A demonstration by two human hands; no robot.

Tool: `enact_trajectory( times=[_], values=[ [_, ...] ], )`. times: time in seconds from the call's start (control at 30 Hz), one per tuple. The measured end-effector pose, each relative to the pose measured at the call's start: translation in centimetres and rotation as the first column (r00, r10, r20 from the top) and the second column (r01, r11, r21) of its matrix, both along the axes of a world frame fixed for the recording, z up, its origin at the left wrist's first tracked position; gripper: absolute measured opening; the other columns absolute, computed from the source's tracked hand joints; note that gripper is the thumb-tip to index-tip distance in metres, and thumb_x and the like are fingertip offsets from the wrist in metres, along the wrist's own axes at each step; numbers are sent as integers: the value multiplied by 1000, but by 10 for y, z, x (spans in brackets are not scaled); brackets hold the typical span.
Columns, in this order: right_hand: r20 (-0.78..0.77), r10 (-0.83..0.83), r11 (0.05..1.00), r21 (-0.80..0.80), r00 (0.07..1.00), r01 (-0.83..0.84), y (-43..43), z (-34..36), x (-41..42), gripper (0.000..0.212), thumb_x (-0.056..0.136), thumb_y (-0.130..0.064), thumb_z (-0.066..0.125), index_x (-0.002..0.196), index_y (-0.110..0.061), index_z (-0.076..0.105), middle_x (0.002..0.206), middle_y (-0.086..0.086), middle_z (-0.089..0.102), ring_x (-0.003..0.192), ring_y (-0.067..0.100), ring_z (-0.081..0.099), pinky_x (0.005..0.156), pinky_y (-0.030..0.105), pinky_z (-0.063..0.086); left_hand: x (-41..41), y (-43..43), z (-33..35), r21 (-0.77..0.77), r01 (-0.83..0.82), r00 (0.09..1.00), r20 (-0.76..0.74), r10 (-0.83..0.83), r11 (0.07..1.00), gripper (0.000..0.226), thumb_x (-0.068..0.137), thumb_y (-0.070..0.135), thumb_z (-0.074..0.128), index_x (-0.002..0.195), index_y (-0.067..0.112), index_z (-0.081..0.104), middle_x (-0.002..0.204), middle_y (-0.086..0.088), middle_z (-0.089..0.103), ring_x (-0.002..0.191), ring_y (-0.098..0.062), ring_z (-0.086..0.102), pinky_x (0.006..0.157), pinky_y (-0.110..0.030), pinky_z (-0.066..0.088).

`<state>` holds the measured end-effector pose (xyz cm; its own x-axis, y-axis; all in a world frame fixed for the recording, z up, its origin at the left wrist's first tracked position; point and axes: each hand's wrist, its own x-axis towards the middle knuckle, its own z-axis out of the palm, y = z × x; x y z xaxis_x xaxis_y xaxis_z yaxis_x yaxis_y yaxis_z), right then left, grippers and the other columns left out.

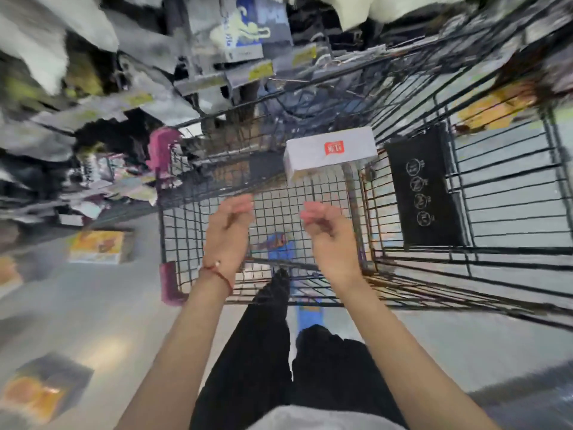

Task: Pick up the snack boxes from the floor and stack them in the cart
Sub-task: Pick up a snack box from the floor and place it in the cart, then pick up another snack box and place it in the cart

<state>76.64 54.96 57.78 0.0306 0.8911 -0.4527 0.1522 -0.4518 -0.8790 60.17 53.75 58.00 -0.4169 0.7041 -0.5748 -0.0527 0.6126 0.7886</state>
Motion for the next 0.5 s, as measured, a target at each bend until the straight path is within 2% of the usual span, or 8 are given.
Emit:
enact_trajectory(
  times=[0.1,0.2,0.3,0.37,0.43,0.5],
  values=[
    [-63,63,998,27,996,-61,-35,16,-7,37,94,17,53,104,-15,69,113,19,71,98,17,65,93,22,54,5,-43,20,28,-87,996,-1,87,996,25,95,2,63,111,20,71,116,0,74,110,-16,68,106,-39,50],
    [-73,142,989,37,987,-140,-73,30,-10,34,96,10,56,107,-20,69,107,8,73,101,15,67,96,25,54,10,-91,38,59,-125,992,11,124,990,23,96,2,61,111,17,70,111,0,73,113,-23,67,104,-40,52],
    [-87,219,976,40,972,-216,-104,46,-13,32,97,5,58,108,-23,69,102,-2,74,97,3,67,90,15,51,7,-134,58,71,-176,984,45,174,982,26,96,0,60,115,14,69,104,8,71,109,-19,67,98,-32,53],
    [-97,291,956,56,952,-287,-125,58,-21,27,98,1,60,109,-22,69,99,-6,74,93,-4,66,87,11,49,1,-164,74,77,-234,972,53,230,969,28,95,-2,58,116,14,69,110,3,71,108,-17,66,88,-26,52],
    [-95,348,937,55,933,-344,-143,66,-33,26,98,1,60,111,-20,69,97,-7,74,94,-1,67,91,17,51,-9,-193,89,93,-280,960,51,277,955,27,96,0,56,114,16,68,114,-1,71,105,-18,66,84,-27,50],
    [-105,392,920,66,914,-387,-161,73,-49,28,98,1,59,110,-22,69,96,-6,75,97,6,68,96,27,53,-21,-220,100,111,-316,949,55,312,942,26,98,1,54,112,19,68,109,1,71,96,-13,66,85,-29,48]
  ],
)
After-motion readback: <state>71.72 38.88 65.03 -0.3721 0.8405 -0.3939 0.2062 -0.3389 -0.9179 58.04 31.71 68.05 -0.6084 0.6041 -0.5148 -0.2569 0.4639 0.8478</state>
